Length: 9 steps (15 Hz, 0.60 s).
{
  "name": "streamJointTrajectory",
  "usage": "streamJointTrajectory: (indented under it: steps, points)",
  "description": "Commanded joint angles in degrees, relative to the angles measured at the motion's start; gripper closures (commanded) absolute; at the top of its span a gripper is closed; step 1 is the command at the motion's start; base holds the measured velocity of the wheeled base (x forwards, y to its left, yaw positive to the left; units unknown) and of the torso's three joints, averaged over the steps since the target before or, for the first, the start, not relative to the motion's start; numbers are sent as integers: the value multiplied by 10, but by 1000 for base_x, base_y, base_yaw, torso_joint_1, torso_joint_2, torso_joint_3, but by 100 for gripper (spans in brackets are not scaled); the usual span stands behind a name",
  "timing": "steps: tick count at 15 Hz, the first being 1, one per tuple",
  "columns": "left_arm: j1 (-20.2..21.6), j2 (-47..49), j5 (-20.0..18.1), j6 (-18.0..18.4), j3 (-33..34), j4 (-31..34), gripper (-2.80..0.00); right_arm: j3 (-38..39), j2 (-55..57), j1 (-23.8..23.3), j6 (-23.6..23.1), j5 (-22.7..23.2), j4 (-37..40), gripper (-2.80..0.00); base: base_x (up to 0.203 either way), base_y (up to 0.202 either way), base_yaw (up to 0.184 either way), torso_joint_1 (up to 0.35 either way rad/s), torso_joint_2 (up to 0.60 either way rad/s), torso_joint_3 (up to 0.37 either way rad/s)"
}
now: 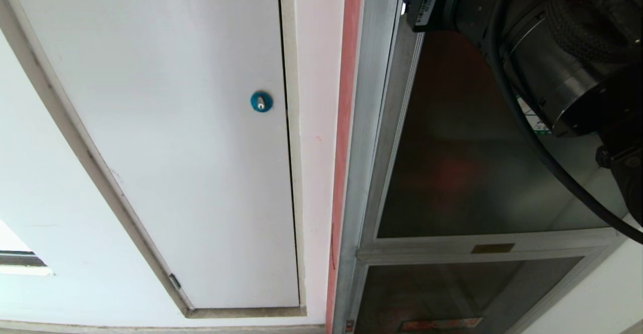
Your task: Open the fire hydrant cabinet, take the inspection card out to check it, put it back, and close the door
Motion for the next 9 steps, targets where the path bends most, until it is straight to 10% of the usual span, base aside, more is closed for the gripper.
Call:
streamJointTrajectory:
  steps: [1,9]
  points:
    - [0,0,0,0,0,0,0,-7,6,0,-2,-2,-3,0,0,0,0,0,0,0]
    - [0,0,0,0,0,0,0,-26,16,-2,-1,1,27,0,0,0,0,0,0,0]
